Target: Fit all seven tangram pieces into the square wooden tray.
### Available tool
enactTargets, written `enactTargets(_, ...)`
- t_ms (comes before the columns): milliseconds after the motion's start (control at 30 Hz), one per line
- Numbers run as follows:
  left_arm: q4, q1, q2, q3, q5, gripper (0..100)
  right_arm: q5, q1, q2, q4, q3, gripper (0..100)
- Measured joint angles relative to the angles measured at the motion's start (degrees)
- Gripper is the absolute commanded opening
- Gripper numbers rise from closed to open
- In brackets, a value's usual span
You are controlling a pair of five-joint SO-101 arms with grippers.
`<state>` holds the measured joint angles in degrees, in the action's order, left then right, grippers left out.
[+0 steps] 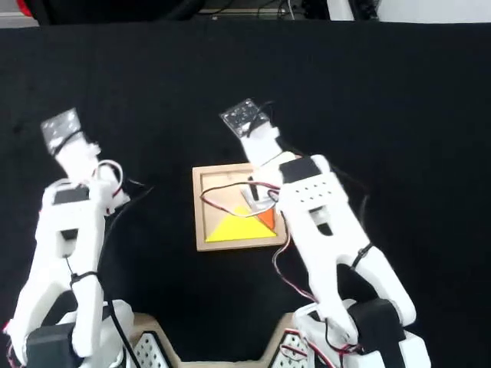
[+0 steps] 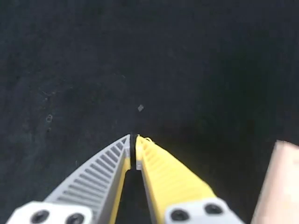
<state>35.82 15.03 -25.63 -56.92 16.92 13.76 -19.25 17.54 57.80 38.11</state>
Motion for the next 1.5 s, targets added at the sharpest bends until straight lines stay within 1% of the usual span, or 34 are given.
enactTargets(67,-6.9,1.0,0.0,-3.7,1.8,3,-0.6,-0.1,-1.8,-1.3,0.0,10.9)
enactTargets(133,-12.0,1.2,-0.1,-6.2,2.2,3,-0.9,-0.1,-5.2,-3.3,-0.7,10.9)
enactTargets(267,-15.0,1.2,-0.2,-6.5,2.3,3,-0.9,-0.1,-12.0,-5.5,-3.8,10.9)
enactTargets(533,-15.6,1.2,-0.2,-6.6,2.3,3,-0.6,0.0,-21.6,-6.6,-8.5,10.7)
enactTargets(700,-15.6,1.2,-0.2,-6.6,2.3,3,1.2,2.3,-22.9,-7.1,-9.4,10.7)
enactTargets(967,-15.6,1.2,-0.2,-6.6,2.3,3,1.9,2.5,-23.0,-5.2,-9.5,10.6)
enactTargets(1167,-15.6,1.2,-0.2,-6.6,2.3,3,6.5,2.3,-22.9,-2.0,-9.6,10.6)
enactTargets(1367,-15.6,0.9,-0.2,-6.6,1.8,3,10.8,0.3,-22.9,-0.7,-9.6,10.6)
enactTargets(1500,-15.6,0.9,-0.2,-6.6,0.8,3,13.9,0.2,-21.5,4.5,-9.1,10.6)
